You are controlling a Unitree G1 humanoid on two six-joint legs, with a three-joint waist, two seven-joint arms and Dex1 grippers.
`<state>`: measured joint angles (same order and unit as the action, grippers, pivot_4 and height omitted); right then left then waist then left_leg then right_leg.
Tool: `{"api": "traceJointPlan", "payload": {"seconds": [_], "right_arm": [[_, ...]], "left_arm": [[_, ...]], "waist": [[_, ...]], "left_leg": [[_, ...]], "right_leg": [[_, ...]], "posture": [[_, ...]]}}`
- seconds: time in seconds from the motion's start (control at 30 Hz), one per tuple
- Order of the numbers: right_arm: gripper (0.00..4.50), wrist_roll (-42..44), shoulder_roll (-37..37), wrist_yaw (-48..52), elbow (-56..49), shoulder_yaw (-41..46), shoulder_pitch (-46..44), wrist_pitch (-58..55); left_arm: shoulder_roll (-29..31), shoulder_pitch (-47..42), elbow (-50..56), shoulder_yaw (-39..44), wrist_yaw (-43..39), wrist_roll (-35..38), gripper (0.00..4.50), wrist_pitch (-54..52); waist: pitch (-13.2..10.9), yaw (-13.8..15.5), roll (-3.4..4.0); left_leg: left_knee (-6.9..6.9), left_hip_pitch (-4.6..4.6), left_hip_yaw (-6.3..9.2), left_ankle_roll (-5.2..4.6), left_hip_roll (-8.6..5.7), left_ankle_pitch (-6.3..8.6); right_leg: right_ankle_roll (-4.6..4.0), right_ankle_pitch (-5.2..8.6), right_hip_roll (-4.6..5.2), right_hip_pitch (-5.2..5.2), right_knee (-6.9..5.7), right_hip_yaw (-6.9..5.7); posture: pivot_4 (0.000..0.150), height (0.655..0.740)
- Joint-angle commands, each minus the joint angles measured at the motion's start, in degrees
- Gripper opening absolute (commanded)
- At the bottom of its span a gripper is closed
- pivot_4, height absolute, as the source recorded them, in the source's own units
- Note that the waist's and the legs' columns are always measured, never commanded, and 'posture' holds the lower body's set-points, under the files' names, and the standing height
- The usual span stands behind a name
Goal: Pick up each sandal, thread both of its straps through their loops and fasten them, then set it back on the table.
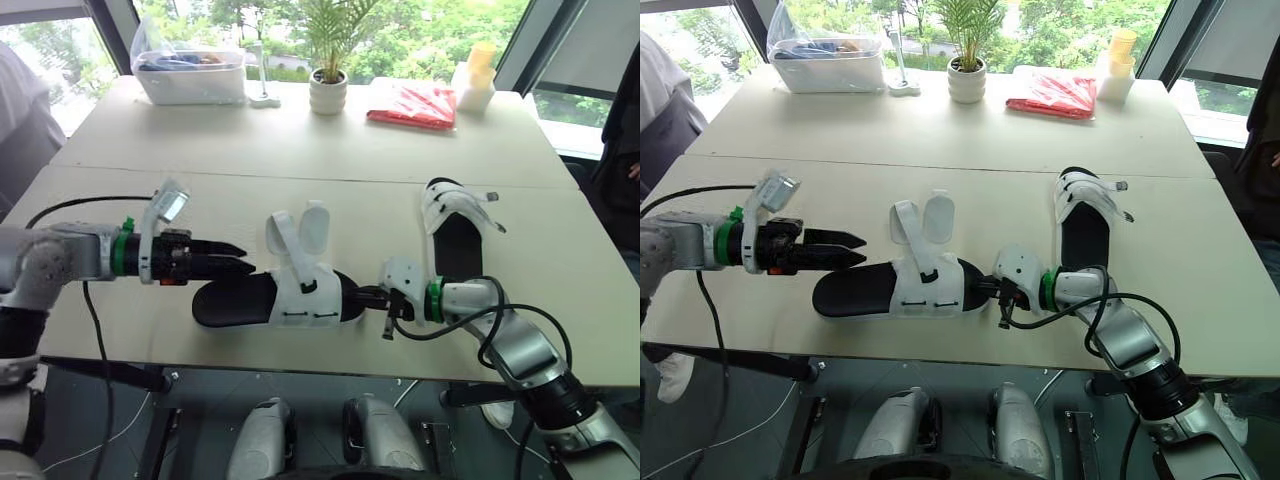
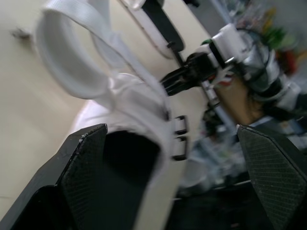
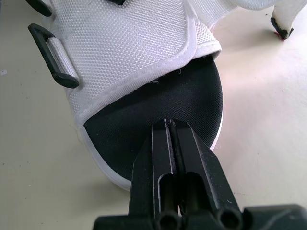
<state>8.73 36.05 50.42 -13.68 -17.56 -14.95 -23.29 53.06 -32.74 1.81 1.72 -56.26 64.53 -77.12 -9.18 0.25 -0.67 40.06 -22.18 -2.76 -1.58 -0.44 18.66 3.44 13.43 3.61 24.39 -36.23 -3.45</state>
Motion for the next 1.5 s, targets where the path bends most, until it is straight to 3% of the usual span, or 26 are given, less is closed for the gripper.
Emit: {"api": "traceJointPlan", "payload": {"seconds": [0.03, 0.27, 0.77, 1.1, 1.2, 1.43, 1.5], "right_arm": [[0.00, -2.55, 0.92, 0.19, 2.63, -1.99, 1.53, -1.58], [0.00, -3.04, 0.65, -0.04, 2.28, -2.34, 1.81, -1.60], [0.00, -2.93, 0.37, -0.61, 2.31, -1.79, 1.67, -1.83], [0.00, -2.94, 0.26, -1.10, 1.60, -1.80, 2.14, -2.30], [0.00, -2.75, 0.00, -1.40, 1.21, -1.65, 2.24, -2.71], [0.00, -2.70, -0.12, -1.80, 0.79, -1.62, 2.36, -3.07], [0.00, -2.64, -0.12, -1.87, 0.80, -1.62, 2.36, -3.15]], "left_arm": [[-5.12, -1.05, 2.20, 4.88, 10.65, 6.65, 4.45, -9.57], [-21.55, -2.22, -2.99, 13.26, 32.97, 7.35, 4.45, -15.20], [-26.51, -3.79, -8.03, 12.84, 47.30, 16.92, 4.45, -15.38], [-31.12, -6.25, -9.36, 13.37, 54.12, 18.36, 4.45, -15.21], [-32.19, -6.12, -10.29, 12.06, 54.90, 17.80, 3.70, -15.35], [-35.36, -6.41, -12.46, 13.56, 58.21, 16.49, 3.70, -14.41], [-35.73, -6.12, -11.70, 13.66, 58.33, 15.87, 3.14, -13.79]], "waist": [[0.00, 0.07, -0.01], [0.07, 0.42, -0.10], [0.08, 0.46, -0.07], [0.09, 0.44, -0.07], [0.09, 0.44, -0.07], [0.09, 0.46, -0.07], [0.09, 0.45, -0.07]], "left_leg": [[0.00, 0.01, 0.00, 0.00, 0.00, 0.00], [0.00, 0.10, 0.02, 0.10, 0.00, -0.05], [-0.08, 0.14, 0.03, 0.55, 0.00, -0.26], [-0.11, 0.12, 0.02, 0.56, 0.00, -0.27], [-0.11, 0.11, 0.02, 0.57, 0.00, -0.27], [-0.11, 0.11, 0.02, 0.56, 0.00, -0.27], [-0.12, 0.11, 0.02, 0.57, 0.00, -0.27]], "right_leg": [[0.00, 0.00, 0.00, -0.01, 0.00, 0.00], [0.00, -0.01, 0.00, -0.08, -0.03, 0.02], [-0.28, 0.06, 0.06, -0.05, -0.02, 0.05], [-0.30, 0.04, 0.07, -0.01, -0.01, 0.05], [-0.30, 0.04, 0.07, -0.01, -0.01, 0.05], [-0.30, 0.04, 0.07, -0.02, 0.00, 0.05], [-0.30, 0.04, 0.07, -0.01, 0.00, 0.05]], "posture": [[0.150, 0.7241], [0.150, 0.7241], [0.150, 0.7241], [0.150, 0.7241], [0.150, 0.7241], [0.150, 0.7241], [0.150, 0.7241]]}}
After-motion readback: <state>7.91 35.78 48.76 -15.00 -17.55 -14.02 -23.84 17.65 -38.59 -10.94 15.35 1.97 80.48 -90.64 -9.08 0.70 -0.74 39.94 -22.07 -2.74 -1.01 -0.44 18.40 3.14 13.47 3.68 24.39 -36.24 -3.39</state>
